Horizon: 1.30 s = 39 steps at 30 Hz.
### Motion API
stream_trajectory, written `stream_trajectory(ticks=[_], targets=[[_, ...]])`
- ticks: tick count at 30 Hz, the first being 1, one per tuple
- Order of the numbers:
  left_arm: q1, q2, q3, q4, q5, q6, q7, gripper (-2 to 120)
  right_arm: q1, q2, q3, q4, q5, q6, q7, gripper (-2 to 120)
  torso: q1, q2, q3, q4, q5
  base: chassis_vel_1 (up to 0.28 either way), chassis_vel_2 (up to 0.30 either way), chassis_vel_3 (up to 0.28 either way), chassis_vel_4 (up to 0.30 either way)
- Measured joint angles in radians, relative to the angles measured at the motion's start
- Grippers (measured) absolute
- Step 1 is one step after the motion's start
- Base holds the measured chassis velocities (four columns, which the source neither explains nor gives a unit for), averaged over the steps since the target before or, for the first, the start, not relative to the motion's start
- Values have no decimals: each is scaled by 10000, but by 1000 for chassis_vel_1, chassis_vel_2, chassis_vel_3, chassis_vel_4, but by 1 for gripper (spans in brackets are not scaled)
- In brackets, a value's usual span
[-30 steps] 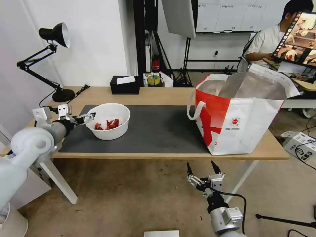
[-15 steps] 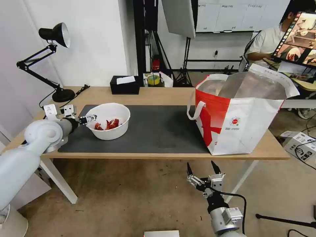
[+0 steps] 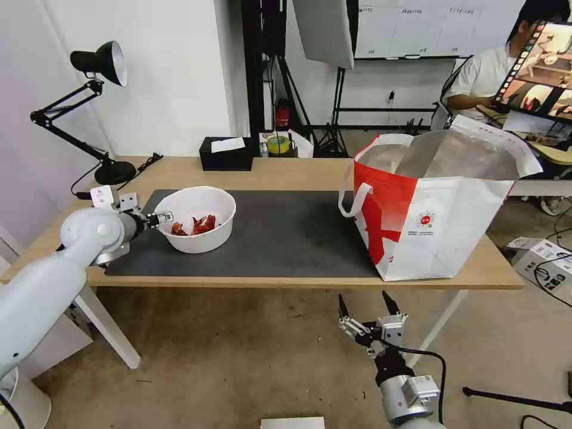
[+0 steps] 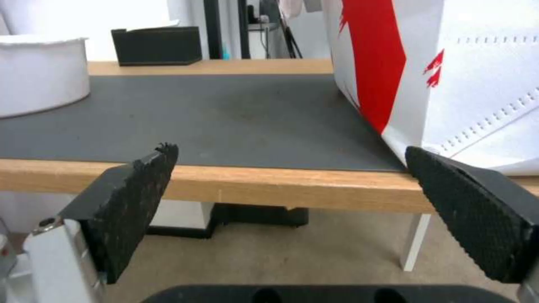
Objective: Pick up the trash from the table and place it into the takeout bag.
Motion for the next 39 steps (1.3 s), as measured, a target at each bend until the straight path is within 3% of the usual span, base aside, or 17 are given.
stream_trajectory(ticks=[4, 7, 9, 11, 31, 39], targets=[[-209, -44, 108, 89, -294, 309, -160, 99, 0, 0, 0, 0, 0, 0, 1, 100, 0, 0, 0, 0, 1, 0, 0, 0, 0], [-330, -45, 226, 115, -483, 472, -384, 85, 0, 0, 0, 0, 0, 0, 0, 100, 0, 0, -1, 0, 0, 0, 0, 0, 0], [-364, -45, 249, 123, -540, 494, -463, 83, 0, 0, 0, 0, 0, 0, 1, 100, -1, 0, -1, 0, 0, 0, 0, 0, 0], [-418, -30, 308, 128, -640, 519, -550, 71, 0, 0, 0, 0, 0, 0, 0, 100, -1, 0, -1, 0, 1, 0, 0, 0, 0], [-418, 16, 509, -150, -935, 557, -544, 0, 0, -1, 0, 0, 0, 0, 0, 100, -1, 0, -1, 0, 0, 0, 0, 0, 0], [-311, 91, 307, -413, -1129, 350, -546, 0, 0, 0, 0, 0, 0, 0, 0, 100, 0, 0, -1, 0, 0, 0, 0, 0, 0]])
